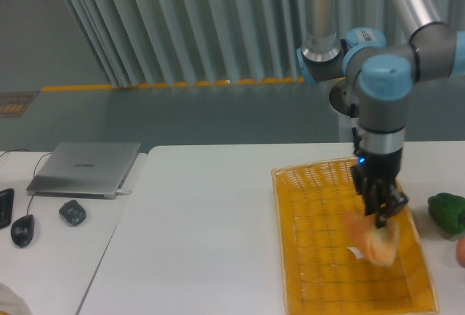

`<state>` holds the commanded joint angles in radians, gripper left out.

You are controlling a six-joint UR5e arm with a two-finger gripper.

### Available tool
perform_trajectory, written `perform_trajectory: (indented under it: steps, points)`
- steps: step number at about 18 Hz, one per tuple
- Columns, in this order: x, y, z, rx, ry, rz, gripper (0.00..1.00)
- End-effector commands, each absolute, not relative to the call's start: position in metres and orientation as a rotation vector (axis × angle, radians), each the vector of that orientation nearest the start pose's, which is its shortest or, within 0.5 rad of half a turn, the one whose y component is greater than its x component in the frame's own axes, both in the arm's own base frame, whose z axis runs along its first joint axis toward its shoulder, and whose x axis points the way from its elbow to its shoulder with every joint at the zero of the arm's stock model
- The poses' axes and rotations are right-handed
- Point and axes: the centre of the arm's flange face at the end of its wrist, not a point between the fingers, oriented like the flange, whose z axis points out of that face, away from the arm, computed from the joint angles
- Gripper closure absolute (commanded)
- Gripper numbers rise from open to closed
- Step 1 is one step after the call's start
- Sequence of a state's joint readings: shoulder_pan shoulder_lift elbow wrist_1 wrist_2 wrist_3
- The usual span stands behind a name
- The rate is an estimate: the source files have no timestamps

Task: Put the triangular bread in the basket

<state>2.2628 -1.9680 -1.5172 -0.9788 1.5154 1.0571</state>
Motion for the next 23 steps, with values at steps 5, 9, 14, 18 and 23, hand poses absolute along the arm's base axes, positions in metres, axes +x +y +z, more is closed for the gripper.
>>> perform_trajectory:
  steps: [5, 9, 14, 18, 23]
  points:
    - [-0.297, 0.602, 0.346, -2.897, 0.512, 0.235, 0.62]
    - [-0.298, 0.603, 0.349, -2.893, 0.48, 0.236, 0.0]
    - [-0.285, 0.587, 0.362, -2.889, 0.502, 0.261, 0.0]
    - [-0.304, 0.569, 0.392, -2.867, 0.527, 0.318, 0.0]
    - [-0.327, 0.537, 0.416, -2.825, 0.947, 0.336, 0.0]
